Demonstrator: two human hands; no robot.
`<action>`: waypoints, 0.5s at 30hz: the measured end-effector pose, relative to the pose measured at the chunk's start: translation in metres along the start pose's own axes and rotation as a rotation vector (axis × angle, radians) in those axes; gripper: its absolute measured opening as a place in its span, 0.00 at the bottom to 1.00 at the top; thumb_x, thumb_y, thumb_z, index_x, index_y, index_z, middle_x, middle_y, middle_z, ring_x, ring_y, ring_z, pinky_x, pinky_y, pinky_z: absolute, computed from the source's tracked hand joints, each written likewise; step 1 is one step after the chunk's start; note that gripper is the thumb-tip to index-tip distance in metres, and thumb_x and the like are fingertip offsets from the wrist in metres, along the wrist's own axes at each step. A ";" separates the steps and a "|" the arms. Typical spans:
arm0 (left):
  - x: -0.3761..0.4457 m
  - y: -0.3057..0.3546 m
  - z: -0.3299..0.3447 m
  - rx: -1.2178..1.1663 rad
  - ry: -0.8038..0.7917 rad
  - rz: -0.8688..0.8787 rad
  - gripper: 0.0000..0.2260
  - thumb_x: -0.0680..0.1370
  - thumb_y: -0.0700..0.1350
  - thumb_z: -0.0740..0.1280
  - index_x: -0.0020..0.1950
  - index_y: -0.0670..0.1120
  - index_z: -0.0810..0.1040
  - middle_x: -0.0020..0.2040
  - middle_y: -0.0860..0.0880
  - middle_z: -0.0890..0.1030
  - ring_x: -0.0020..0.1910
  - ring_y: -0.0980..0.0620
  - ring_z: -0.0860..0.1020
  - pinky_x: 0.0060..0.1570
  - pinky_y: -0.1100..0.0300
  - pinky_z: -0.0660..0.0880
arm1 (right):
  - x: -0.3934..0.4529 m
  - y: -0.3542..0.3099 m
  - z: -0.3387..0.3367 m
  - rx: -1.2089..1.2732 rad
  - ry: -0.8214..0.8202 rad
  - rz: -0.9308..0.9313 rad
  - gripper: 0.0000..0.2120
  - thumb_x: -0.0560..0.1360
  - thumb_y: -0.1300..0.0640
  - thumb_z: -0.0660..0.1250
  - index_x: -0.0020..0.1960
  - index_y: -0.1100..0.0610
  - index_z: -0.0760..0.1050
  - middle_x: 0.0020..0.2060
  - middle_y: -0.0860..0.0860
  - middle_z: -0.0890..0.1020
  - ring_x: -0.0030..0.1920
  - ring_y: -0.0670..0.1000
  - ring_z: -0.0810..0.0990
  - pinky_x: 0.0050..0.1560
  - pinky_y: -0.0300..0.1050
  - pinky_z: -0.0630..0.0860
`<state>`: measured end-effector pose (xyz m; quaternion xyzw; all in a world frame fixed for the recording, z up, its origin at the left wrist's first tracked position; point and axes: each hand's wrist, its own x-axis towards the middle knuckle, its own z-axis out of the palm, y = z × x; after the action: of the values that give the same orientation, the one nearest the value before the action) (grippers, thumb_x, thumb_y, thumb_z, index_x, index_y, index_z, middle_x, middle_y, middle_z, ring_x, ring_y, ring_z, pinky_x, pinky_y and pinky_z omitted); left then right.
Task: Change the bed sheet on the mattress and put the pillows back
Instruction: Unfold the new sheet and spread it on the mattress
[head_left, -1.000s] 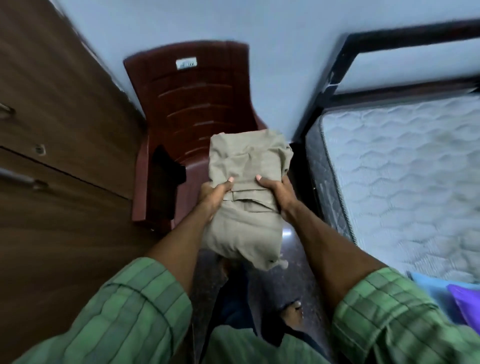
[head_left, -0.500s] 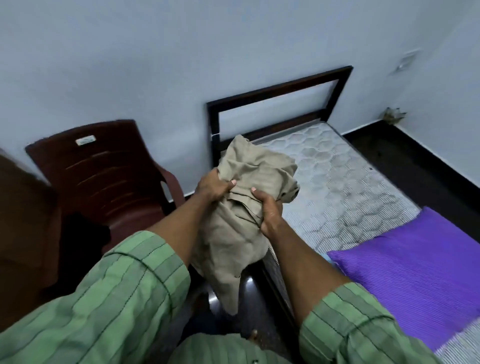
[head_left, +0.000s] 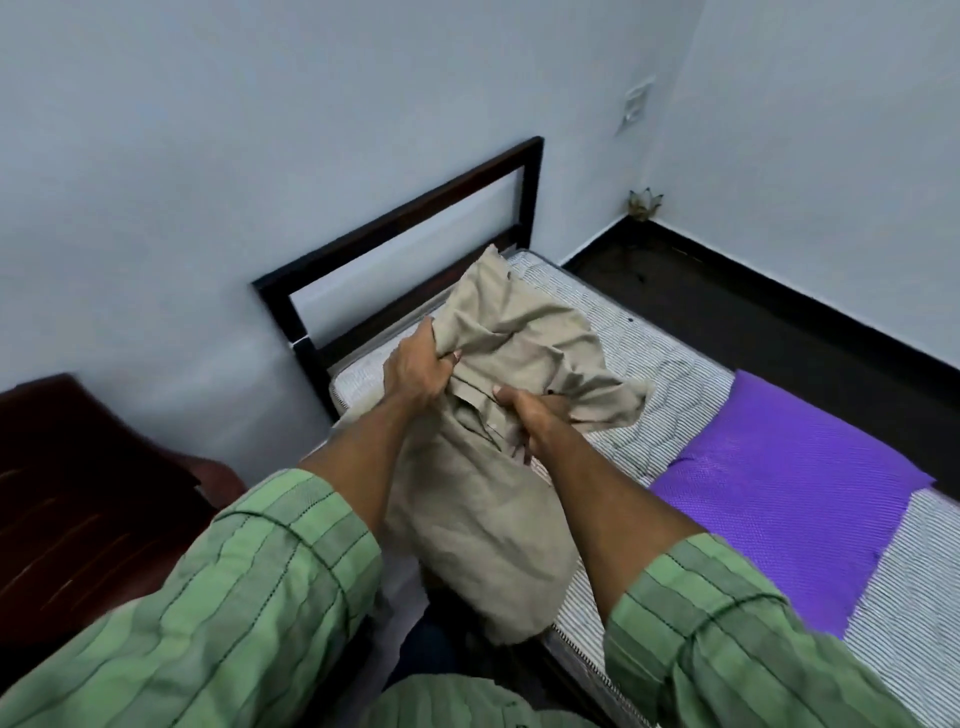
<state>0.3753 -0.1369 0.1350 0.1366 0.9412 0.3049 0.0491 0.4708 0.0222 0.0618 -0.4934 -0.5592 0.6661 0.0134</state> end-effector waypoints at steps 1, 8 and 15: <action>0.017 0.004 0.003 0.013 -0.017 0.022 0.25 0.74 0.60 0.69 0.68 0.54 0.68 0.60 0.43 0.82 0.59 0.37 0.80 0.58 0.44 0.77 | 0.023 -0.003 0.004 -0.066 -0.019 0.069 0.38 0.52 0.42 0.85 0.55 0.61 0.79 0.41 0.54 0.85 0.39 0.56 0.85 0.40 0.52 0.84; 0.118 0.032 0.034 0.194 -0.210 0.281 0.20 0.75 0.50 0.69 0.65 0.53 0.68 0.56 0.42 0.83 0.55 0.36 0.80 0.51 0.47 0.75 | 0.059 -0.087 0.001 -0.553 0.402 -0.245 0.62 0.60 0.49 0.85 0.81 0.49 0.47 0.79 0.53 0.58 0.77 0.61 0.61 0.73 0.63 0.65; 0.169 0.018 0.054 0.231 -0.142 0.386 0.23 0.68 0.46 0.71 0.61 0.50 0.70 0.47 0.43 0.82 0.45 0.37 0.79 0.43 0.48 0.73 | 0.134 -0.121 0.010 -0.445 0.172 -0.149 0.40 0.55 0.40 0.81 0.65 0.44 0.72 0.53 0.50 0.85 0.58 0.57 0.82 0.61 0.55 0.79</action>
<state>0.2266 -0.0441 0.1002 0.3400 0.9205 0.1886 0.0398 0.3307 0.1367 0.0661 -0.4964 -0.7238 0.4792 0.0009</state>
